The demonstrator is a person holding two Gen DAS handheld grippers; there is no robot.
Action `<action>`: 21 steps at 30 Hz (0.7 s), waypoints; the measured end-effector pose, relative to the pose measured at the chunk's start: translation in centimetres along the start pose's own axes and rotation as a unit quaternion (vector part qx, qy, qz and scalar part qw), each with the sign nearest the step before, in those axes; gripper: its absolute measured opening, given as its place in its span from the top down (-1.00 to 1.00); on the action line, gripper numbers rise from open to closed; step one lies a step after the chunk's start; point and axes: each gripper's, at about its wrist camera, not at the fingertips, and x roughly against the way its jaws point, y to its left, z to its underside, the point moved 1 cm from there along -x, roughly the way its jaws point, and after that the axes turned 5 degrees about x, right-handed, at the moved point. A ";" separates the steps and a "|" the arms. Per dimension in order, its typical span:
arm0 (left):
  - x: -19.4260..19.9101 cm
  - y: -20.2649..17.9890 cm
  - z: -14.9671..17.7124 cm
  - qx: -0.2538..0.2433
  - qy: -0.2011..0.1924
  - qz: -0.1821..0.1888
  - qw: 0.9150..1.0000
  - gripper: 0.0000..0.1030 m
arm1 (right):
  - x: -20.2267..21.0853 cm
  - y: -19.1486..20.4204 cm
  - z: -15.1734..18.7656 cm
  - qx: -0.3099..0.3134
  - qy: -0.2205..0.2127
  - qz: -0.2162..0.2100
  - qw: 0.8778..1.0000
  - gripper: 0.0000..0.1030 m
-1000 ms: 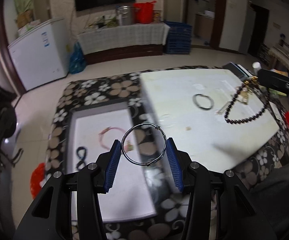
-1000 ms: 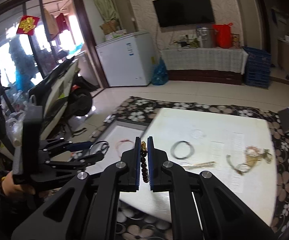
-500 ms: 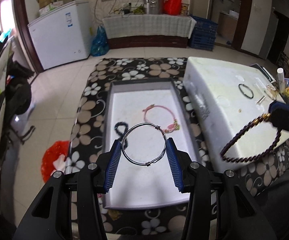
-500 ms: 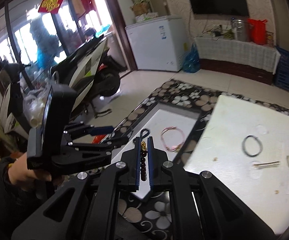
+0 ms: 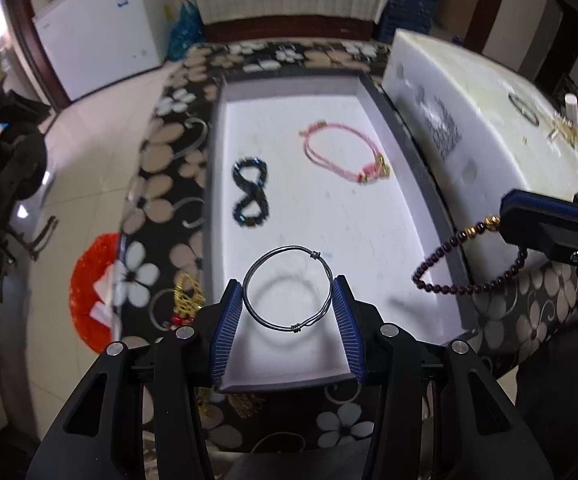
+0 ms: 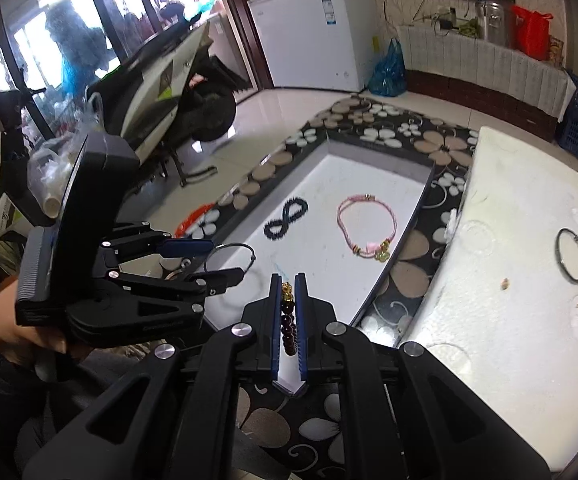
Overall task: Organize jewelry
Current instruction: 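Carry the bangle and bead bracelet over to the white tray, then open both tools to release the bangle and bead bracelet into the tray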
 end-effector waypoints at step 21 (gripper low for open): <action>-2.6 -0.2 0.6 -0.010 0.031 0.007 0.999 0.05 | -2.8 0.7 0.7 0.011 0.040 0.014 0.999 0.87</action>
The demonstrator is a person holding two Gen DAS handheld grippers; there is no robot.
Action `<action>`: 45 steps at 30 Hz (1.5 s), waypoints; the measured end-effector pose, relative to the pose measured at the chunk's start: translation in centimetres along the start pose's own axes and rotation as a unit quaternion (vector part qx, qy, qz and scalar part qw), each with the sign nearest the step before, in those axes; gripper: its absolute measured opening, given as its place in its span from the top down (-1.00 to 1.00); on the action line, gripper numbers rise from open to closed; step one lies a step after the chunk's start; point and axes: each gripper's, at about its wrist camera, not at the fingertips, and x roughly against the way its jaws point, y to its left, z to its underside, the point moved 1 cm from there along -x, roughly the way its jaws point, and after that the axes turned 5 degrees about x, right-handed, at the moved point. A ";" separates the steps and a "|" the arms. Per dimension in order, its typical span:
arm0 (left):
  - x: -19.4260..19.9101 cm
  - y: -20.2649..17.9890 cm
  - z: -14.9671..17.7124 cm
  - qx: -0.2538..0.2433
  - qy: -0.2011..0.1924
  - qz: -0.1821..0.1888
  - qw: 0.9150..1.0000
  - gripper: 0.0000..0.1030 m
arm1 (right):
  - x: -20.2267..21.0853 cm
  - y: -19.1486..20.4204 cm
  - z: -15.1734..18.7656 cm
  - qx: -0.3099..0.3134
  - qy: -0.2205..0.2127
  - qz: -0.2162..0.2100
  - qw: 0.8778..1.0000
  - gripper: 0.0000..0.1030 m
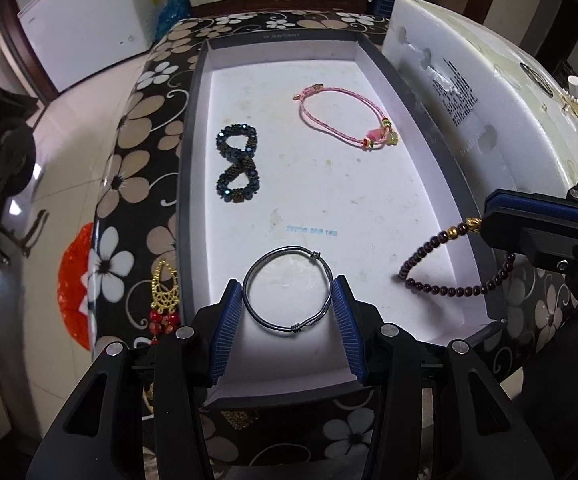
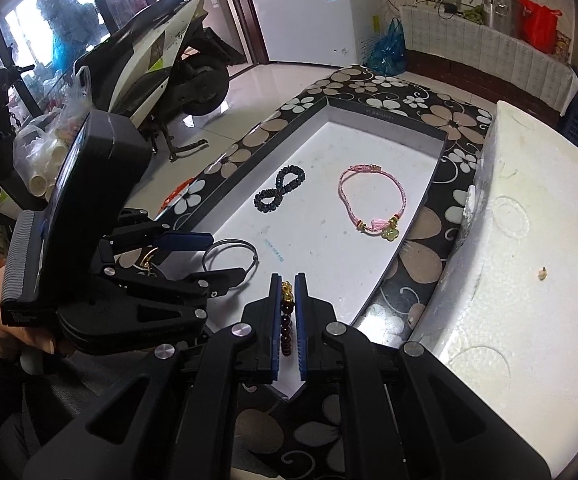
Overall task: Organize jewelry
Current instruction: 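Open both tools to release the bangle and bead bracelet into the tray, then move both tools back over the table toward the pearl hairpin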
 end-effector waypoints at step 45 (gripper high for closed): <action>6.2 -11.3 -5.4 -0.058 -0.134 0.071 0.987 -0.43 | 14.7 -11.6 3.0 -0.059 -0.137 0.141 0.979 -0.77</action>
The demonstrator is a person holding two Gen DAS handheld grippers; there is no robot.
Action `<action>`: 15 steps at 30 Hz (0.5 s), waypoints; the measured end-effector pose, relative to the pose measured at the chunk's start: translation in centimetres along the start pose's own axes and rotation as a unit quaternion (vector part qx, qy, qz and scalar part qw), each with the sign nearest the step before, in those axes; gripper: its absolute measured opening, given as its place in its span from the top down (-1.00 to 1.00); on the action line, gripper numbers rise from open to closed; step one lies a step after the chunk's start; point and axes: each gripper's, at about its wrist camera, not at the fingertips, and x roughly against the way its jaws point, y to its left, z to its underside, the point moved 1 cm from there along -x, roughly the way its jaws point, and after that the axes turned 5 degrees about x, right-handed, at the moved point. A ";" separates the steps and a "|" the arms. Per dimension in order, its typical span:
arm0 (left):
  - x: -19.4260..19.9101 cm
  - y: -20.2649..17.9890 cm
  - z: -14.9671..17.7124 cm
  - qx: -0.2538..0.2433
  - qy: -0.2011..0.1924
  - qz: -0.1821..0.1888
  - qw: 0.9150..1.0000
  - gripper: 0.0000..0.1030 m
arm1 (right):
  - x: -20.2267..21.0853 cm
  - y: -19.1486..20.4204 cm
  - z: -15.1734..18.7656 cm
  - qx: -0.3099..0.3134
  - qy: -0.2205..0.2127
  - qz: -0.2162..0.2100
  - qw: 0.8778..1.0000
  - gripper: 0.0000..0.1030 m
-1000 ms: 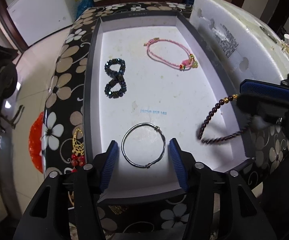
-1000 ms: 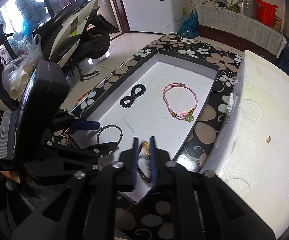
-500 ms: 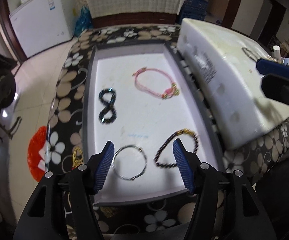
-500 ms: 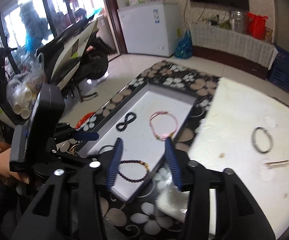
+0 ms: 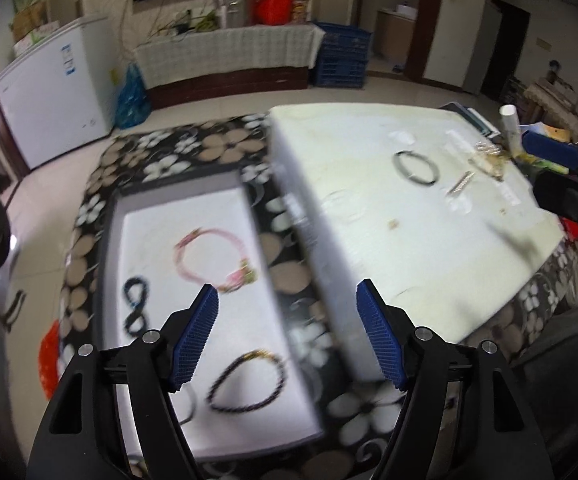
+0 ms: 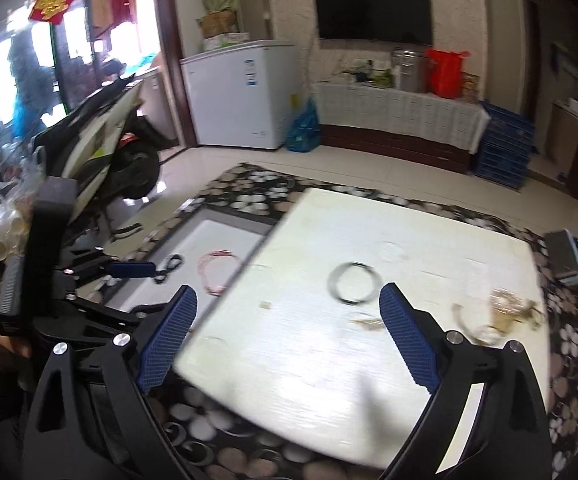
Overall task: Organize jewelry
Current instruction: 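Move both tools back over the table toward the pearl hairpin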
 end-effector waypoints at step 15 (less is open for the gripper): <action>-2.6 -9.2 -3.7 -0.058 -0.016 0.049 0.997 -0.43 | 2.8 -11.8 3.6 -0.082 0.018 0.110 0.990 -0.77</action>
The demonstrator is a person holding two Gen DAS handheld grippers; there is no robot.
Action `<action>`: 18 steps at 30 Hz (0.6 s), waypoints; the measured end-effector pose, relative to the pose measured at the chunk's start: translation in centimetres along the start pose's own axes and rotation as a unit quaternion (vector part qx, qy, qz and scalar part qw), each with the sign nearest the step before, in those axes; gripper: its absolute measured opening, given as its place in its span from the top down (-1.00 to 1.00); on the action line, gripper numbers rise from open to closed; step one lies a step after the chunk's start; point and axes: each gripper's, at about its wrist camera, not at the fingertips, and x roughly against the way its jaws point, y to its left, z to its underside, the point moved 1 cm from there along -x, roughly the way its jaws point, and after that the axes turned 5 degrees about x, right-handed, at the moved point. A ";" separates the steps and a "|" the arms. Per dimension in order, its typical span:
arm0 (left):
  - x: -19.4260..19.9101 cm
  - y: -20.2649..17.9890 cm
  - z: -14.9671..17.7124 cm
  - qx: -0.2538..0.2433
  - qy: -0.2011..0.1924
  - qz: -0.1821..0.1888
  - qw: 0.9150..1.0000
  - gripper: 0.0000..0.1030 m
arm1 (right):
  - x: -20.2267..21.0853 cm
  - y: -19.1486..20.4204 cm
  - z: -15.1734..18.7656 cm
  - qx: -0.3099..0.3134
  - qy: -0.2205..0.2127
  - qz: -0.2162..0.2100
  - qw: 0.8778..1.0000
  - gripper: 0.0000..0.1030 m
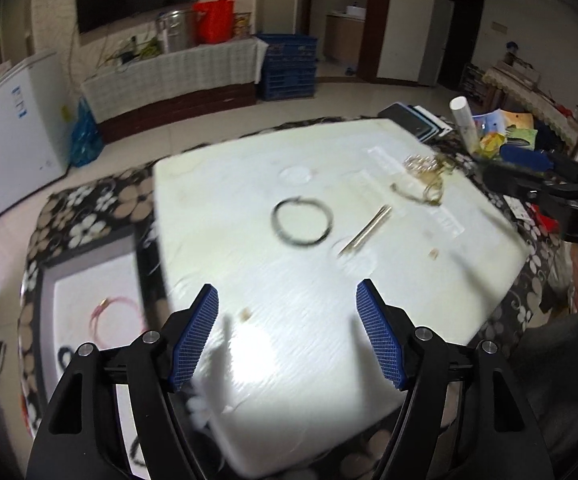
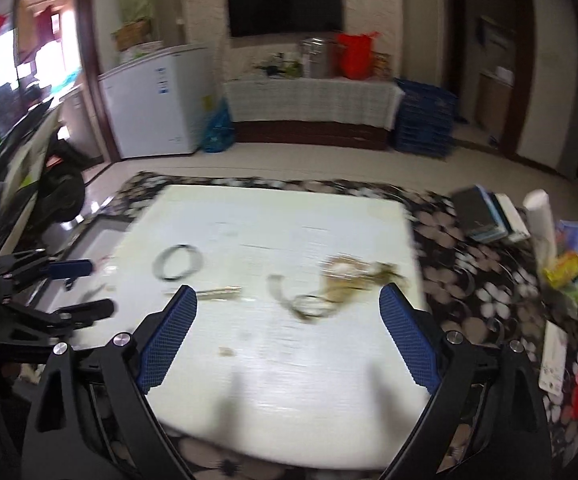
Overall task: Organize jewelry
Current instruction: 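Move both tools back over the table toward the pearl hairpin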
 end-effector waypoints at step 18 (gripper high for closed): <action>-4.8 -1.1 -5.0 0.001 0.000 -0.007 1.000 -0.43 | -5.2 -3.5 -1.3 -0.004 0.019 -0.017 1.000 -0.43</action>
